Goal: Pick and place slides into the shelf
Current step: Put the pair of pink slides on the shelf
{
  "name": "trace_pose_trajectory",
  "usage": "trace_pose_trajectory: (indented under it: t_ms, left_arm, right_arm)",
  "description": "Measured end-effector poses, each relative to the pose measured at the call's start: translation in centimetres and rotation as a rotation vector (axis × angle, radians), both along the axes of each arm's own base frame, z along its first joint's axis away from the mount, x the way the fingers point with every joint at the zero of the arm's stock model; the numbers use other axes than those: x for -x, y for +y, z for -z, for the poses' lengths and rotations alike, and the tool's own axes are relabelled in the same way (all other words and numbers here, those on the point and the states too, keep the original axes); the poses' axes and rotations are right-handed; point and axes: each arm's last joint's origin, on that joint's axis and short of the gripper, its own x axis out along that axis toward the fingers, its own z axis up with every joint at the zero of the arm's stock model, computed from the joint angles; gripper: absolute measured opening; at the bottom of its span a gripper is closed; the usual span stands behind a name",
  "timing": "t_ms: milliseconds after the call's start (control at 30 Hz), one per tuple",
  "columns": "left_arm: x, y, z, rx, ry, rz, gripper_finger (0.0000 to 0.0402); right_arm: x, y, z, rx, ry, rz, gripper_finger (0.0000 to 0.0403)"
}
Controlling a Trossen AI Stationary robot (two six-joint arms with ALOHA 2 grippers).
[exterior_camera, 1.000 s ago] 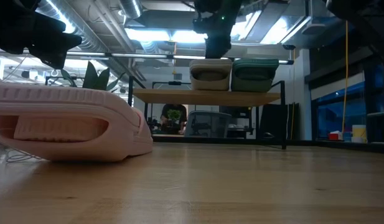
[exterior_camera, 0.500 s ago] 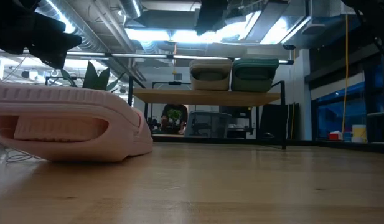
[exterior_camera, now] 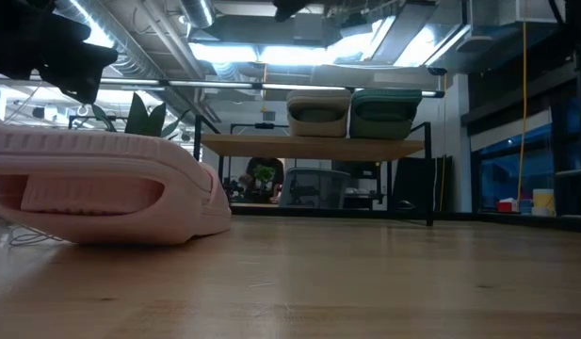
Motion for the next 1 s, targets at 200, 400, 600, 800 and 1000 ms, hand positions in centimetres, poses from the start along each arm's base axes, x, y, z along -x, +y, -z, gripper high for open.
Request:
trace_pose_trajectory:
  t_ms: [200, 400, 600, 800, 1000]
  left_arm:
    - [0.0, 0.0, 0.0, 0.004, 0.000, 0.001, 0.0157]
    - [0.0, 0.0, 0.0, 0.050, 0.005, 0.000, 0.0157]
    - [0.0, -0.1, 0.0, 0.049, 0.006, 0.028, 0.0157]
    - [0.0, -0.1, 0.0, 0.021, 0.000, 0.022, 0.0157]
    - [-0.7, -0.3, -2.1, -0.060, -0.040, -0.001, 0.0157]
  right_arm:
    - [-0.2, 4.4, 3.2, 0.055, 0.020, -0.008, 0.0218]
    - [0.8, 7.2, 4.5, 0.028, -0.147, 0.000, 0.0218]
    - [5.5, 8.5, 5.5, 0.002, -0.301, -0.005, 0.0218]
    - [12.1, 7.9, 4.7, 0.015, -0.503, 0.052, 0.0218]
    - [17.4, 6.9, 8.0, -0.003, -0.636, 0.075, 0.0218]
